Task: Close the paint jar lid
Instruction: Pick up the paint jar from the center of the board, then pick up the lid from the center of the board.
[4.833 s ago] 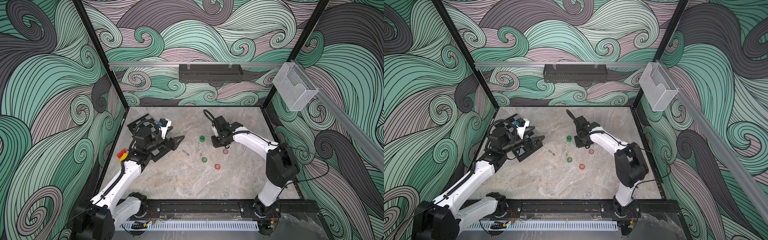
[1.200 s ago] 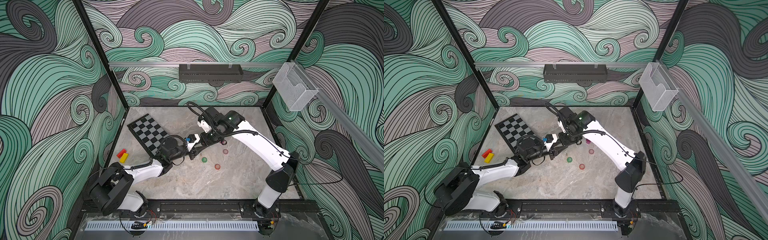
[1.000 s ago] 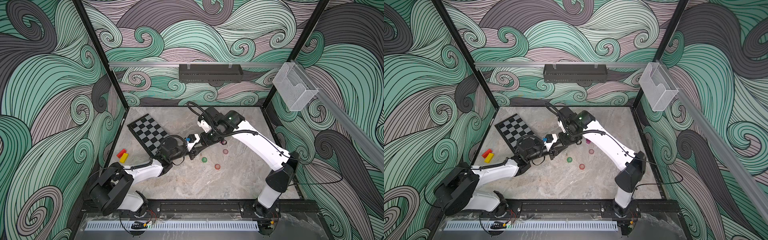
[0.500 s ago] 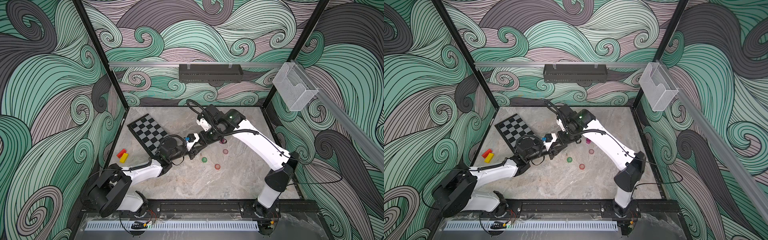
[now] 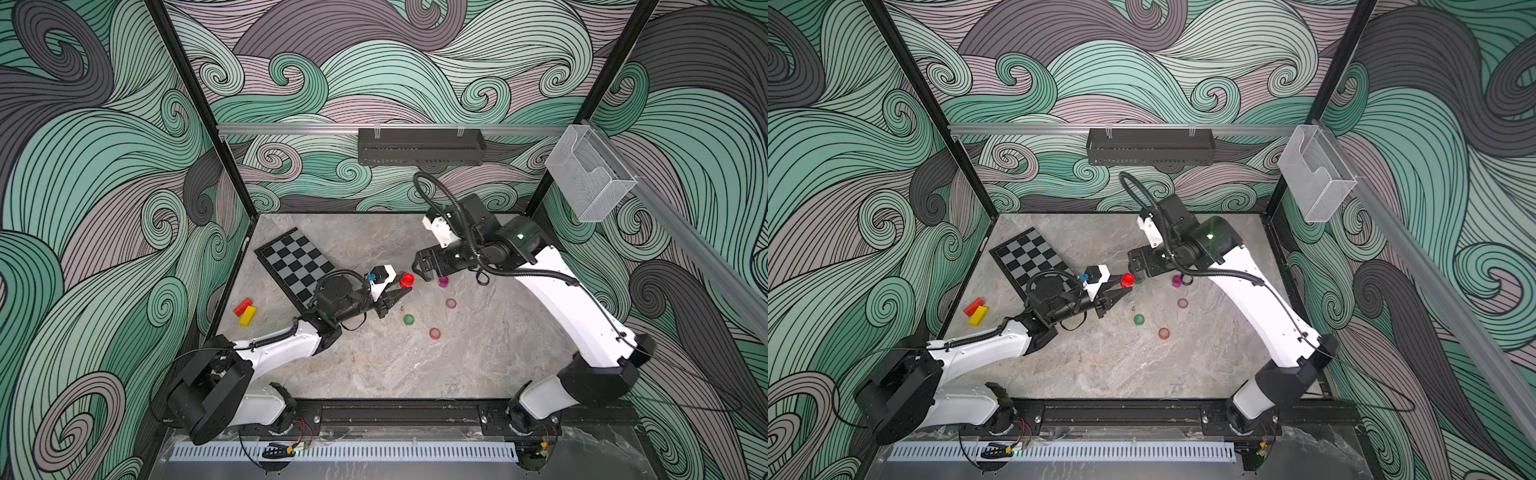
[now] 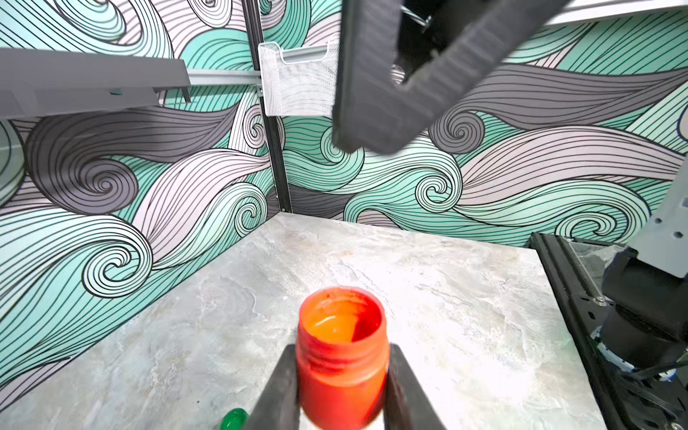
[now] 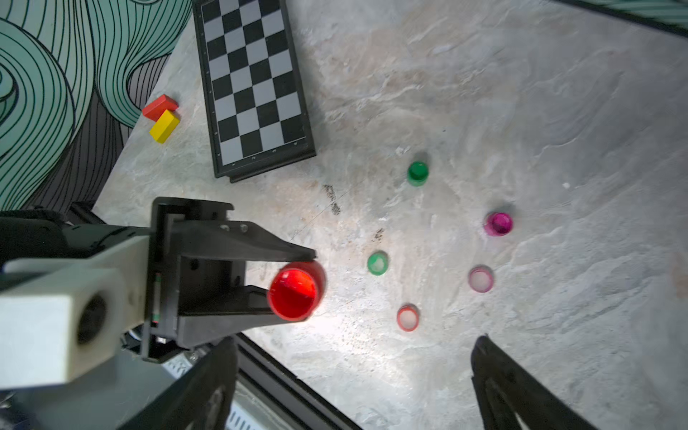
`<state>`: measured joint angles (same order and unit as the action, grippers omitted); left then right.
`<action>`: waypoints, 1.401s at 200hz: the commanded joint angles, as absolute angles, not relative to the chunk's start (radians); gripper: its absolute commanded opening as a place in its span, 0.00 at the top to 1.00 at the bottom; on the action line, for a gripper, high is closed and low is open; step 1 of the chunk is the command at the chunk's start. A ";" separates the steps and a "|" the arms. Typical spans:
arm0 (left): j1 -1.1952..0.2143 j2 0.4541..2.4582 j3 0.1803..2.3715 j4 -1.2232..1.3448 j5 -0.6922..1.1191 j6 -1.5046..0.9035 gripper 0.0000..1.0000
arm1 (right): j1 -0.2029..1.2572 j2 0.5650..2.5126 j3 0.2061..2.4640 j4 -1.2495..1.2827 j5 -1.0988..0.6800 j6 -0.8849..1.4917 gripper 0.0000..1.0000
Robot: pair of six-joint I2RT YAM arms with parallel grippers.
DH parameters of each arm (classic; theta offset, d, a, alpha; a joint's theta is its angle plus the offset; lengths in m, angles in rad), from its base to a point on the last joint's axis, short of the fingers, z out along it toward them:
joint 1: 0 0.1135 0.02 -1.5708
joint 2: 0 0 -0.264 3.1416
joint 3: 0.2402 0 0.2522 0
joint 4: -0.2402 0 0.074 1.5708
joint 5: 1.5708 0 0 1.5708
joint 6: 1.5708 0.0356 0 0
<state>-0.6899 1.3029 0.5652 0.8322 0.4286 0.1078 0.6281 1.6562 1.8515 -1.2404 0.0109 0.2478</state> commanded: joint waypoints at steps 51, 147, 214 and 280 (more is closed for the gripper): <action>-0.689 1.190 0.532 0.868 0.405 0.094 0.86 | 0.514 1.491 1.393 -0.978 0.015 0.258 0.03; -0.649 1.150 0.491 0.869 0.405 0.059 0.85 | 0.565 1.540 1.147 -0.800 0.029 0.285 0.15; -0.646 1.139 0.483 0.853 0.412 0.060 0.85 | 0.629 1.666 1.106 -0.783 0.068 0.328 0.19; -0.646 1.123 0.487 0.821 0.418 0.075 0.85 | 0.637 1.762 1.085 -0.781 0.062 0.328 0.31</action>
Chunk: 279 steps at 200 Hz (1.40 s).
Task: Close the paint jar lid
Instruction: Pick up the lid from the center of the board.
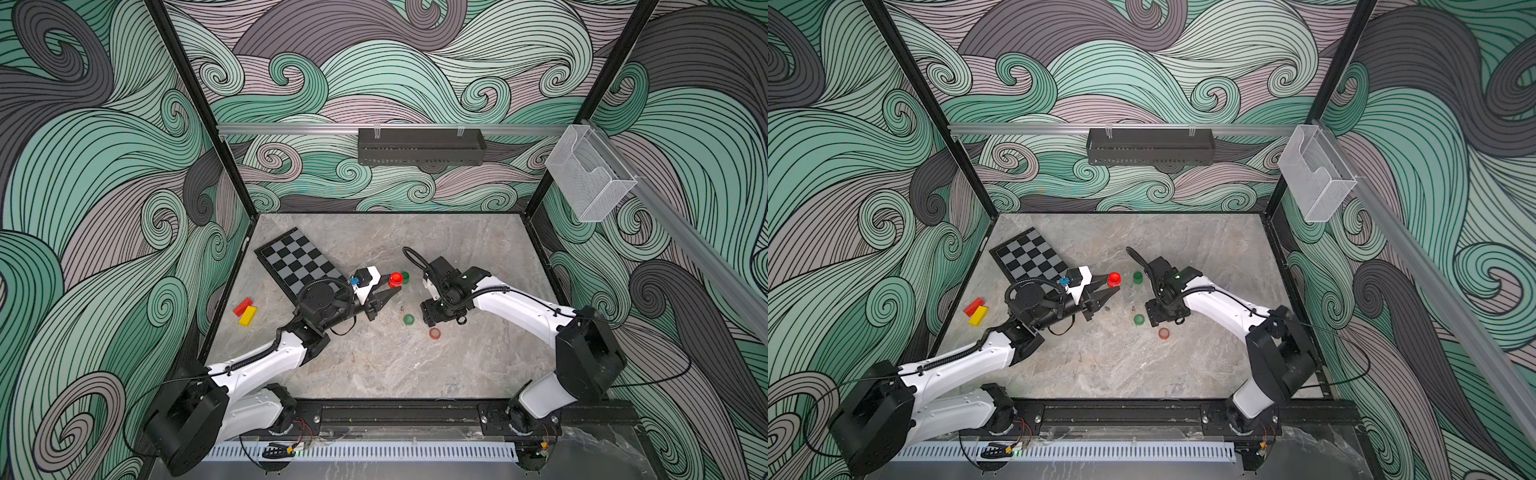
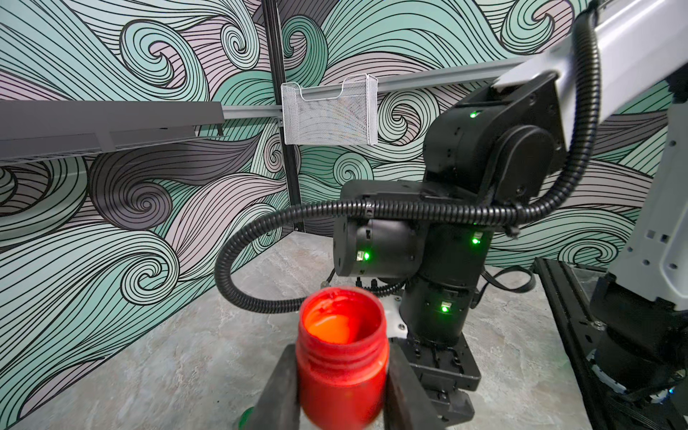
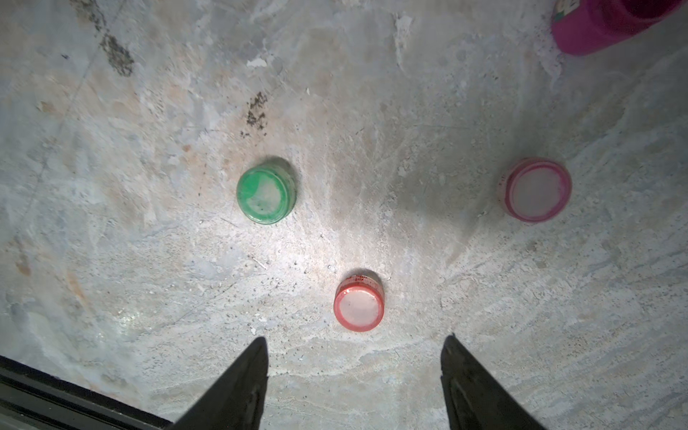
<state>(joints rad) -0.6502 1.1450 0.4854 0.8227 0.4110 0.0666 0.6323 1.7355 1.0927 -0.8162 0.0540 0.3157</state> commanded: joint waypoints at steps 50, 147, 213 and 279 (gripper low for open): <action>-0.646 1.121 0.489 0.806 0.418 0.081 0.85 | 0.666 1.780 1.044 -0.754 0.051 0.345 0.35; -0.646 1.134 0.496 0.798 0.425 0.088 0.85 | 0.706 1.822 1.009 -0.705 0.107 0.373 0.43; -0.646 1.131 0.500 0.787 0.426 0.091 0.85 | 0.707 1.849 0.998 -0.700 0.099 0.374 0.45; -0.646 1.131 0.500 0.783 0.426 0.094 0.85 | 0.708 1.872 0.993 -0.699 0.094 0.373 0.53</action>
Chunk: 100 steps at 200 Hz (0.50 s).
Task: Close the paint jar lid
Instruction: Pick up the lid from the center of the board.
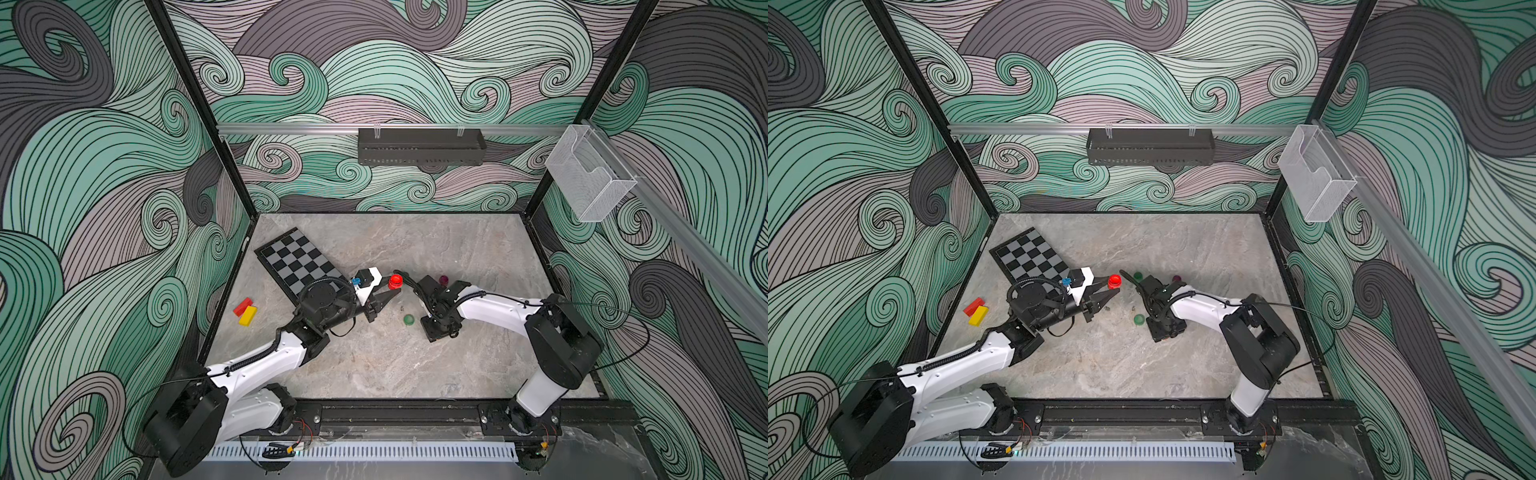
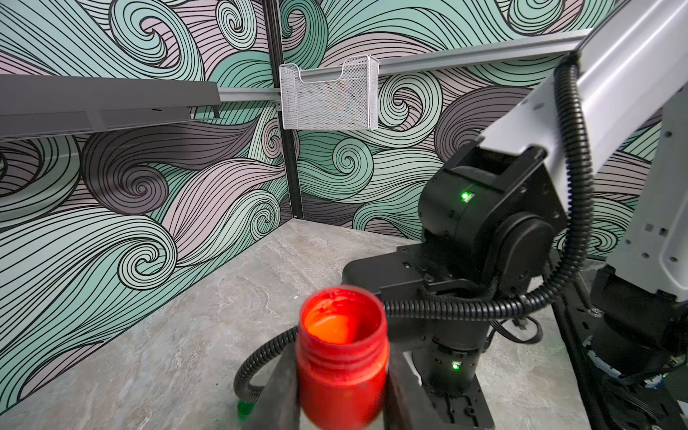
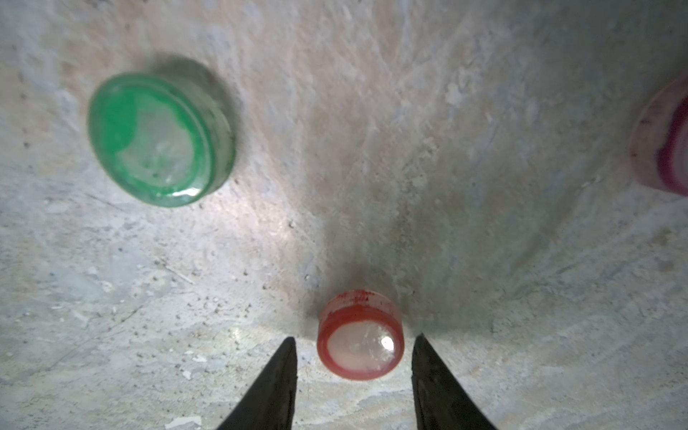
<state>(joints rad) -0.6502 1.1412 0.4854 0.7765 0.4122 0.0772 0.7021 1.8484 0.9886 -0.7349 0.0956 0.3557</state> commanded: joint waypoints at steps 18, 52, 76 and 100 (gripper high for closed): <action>-0.646 1.129 0.500 0.781 0.426 0.095 0.85 | 0.709 1.879 0.993 -0.698 0.094 0.374 0.55; -0.646 1.132 0.501 0.779 0.425 0.096 0.85 | 0.709 1.891 0.996 -0.698 0.091 0.374 0.58; -0.646 1.132 0.501 0.779 0.426 0.096 0.85 | 0.709 1.894 0.998 -0.698 0.091 0.374 0.62; -0.646 1.133 0.501 0.776 0.426 0.097 0.85 | 0.709 1.895 0.998 -0.697 0.091 0.374 0.65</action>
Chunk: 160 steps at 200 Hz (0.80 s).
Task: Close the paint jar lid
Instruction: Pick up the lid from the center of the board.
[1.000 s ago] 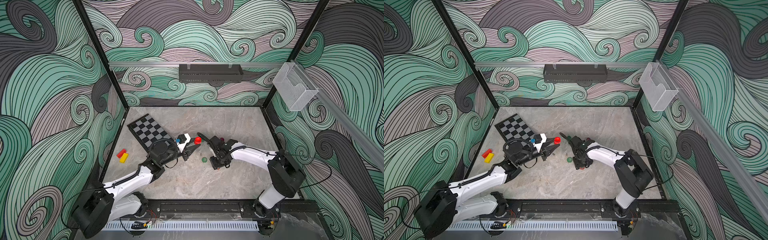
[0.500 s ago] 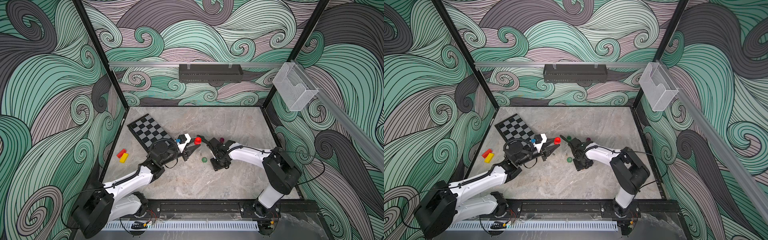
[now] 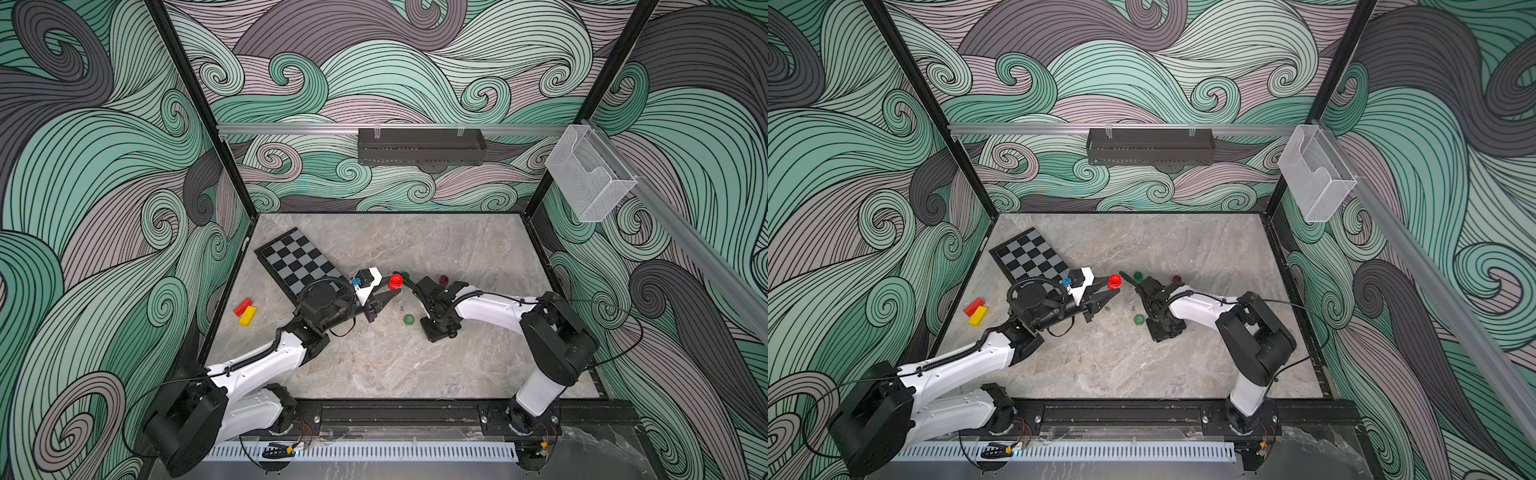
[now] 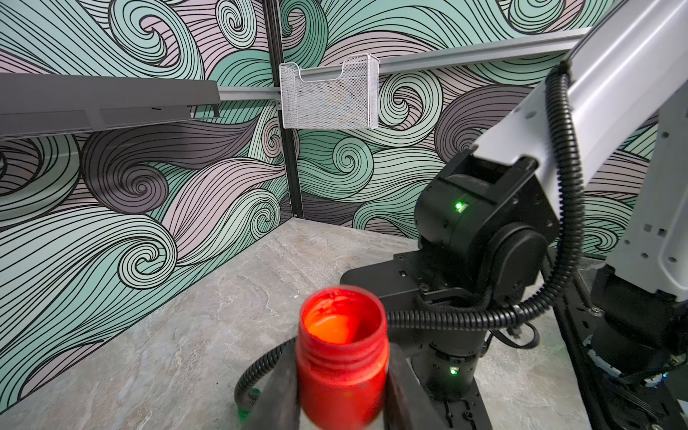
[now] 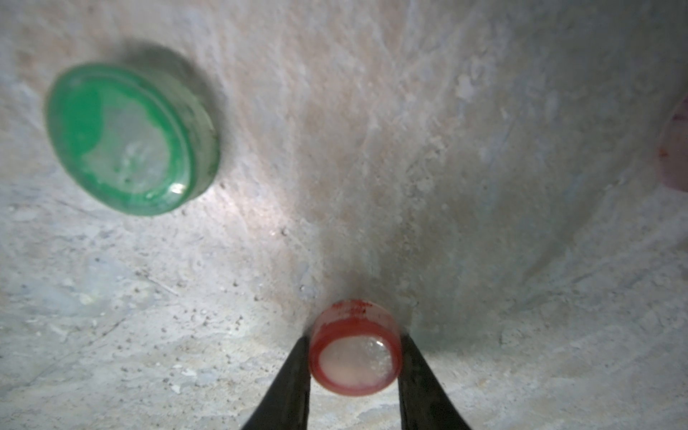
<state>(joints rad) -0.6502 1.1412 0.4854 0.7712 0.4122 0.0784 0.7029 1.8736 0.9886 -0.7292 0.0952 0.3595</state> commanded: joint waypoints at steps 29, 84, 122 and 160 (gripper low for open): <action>-0.646 1.132 0.501 0.775 0.427 0.098 0.85 | 0.709 1.880 1.002 -0.697 0.083 0.374 0.67; -0.646 1.131 0.502 0.768 0.448 0.100 0.85 | 0.693 1.730 1.039 -0.750 0.077 0.353 0.69; -0.646 1.127 0.502 0.761 0.465 0.104 0.85 | 0.665 1.580 1.104 -0.838 0.042 0.309 0.70; -0.646 1.136 0.517 0.741 0.518 0.109 0.85 | 0.660 1.466 1.213 -0.936 -0.009 0.243 0.70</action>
<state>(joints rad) -0.6502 1.1412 0.4858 0.7532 0.4591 0.0845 0.6621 1.5028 1.1442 -0.8715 0.0422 0.2955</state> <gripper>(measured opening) 0.323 0.343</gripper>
